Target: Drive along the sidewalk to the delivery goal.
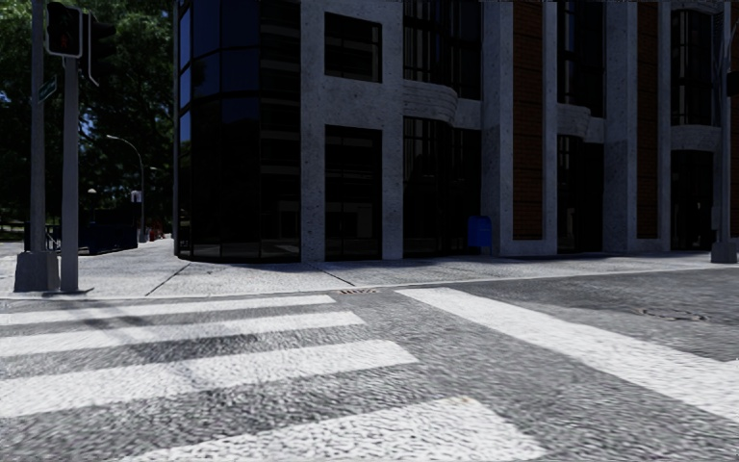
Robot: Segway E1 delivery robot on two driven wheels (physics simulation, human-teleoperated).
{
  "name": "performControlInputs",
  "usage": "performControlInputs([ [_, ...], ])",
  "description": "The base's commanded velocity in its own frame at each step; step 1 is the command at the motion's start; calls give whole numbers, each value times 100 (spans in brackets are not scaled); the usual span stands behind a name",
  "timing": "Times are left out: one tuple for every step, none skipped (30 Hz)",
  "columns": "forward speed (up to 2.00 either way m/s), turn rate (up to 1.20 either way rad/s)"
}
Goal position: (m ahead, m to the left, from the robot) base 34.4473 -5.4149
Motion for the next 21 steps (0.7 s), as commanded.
performControlInputs([
  [0,46],
  [0,46],
  [0,46],
  [0,46],
  [0,46],
  [0,47],
  [0,47],
  [0,47],
  [0,47],
  [0,47],
  [0,47],
  [18,47],
  [65,47],
  [65,47],
  [93,48],
  [100,51],
  [109,52],
  [109,52],
  [126,52],
  [151,52],
  [165,52],
])
